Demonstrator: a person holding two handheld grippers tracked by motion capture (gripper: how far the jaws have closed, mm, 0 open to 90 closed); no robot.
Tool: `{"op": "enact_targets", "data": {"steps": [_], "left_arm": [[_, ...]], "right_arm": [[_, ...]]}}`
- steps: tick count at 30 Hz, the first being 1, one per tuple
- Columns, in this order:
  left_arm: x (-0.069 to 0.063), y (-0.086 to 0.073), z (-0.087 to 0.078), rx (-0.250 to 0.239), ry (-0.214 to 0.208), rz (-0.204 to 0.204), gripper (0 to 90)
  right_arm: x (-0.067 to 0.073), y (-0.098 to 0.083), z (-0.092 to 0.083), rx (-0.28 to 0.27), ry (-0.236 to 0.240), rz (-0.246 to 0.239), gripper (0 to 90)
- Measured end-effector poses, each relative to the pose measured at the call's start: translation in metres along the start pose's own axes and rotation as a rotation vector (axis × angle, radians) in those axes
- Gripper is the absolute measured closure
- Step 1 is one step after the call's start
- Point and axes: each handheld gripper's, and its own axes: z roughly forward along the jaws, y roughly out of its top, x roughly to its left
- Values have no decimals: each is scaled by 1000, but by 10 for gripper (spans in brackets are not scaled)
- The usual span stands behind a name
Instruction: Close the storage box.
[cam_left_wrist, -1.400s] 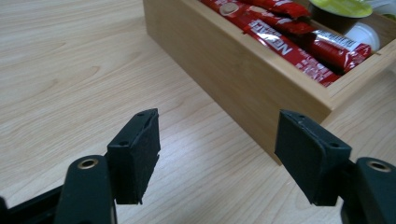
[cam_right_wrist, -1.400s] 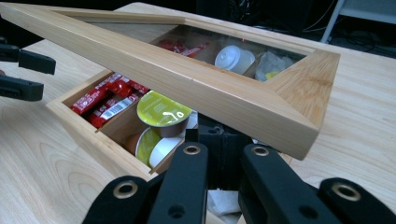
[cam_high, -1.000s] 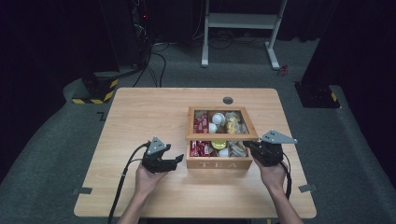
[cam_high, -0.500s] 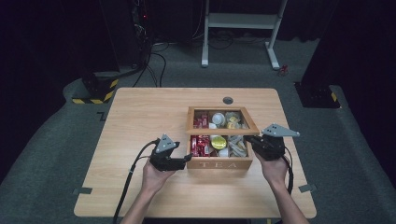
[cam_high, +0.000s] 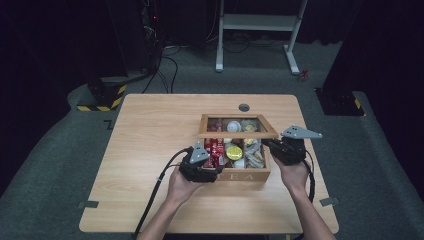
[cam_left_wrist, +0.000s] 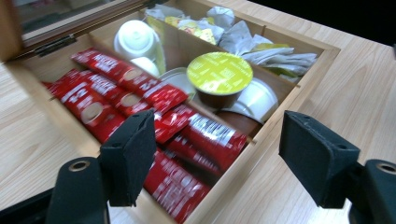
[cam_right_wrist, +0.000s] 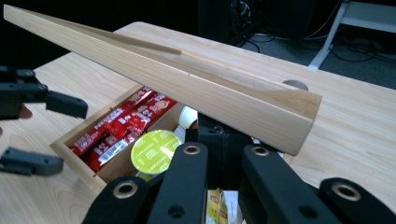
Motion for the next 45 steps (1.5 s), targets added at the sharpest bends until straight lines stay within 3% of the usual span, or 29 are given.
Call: {"op": "enact_targets", "data": {"steps": [18, 28, 30, 33, 45], "left_arm": [[-11, 29, 37, 29, -5, 6, 258], [-12, 35, 54, 75, 31, 22, 254], [-10, 35, 58, 83, 27, -9, 256], [-9, 35, 60, 86, 30, -19, 256], [-12, 38, 74, 154, 57, 7, 284]], "right_arm": [[-5, 12, 4, -1, 13, 20, 900], [-8, 17, 8, -6, 14, 39, 900], [-9, 19, 9, -9, 13, 38, 900], [-9, 20, 9, -9, 12, 41, 900], [-11, 21, 12, -4, 11, 47, 900]]}}
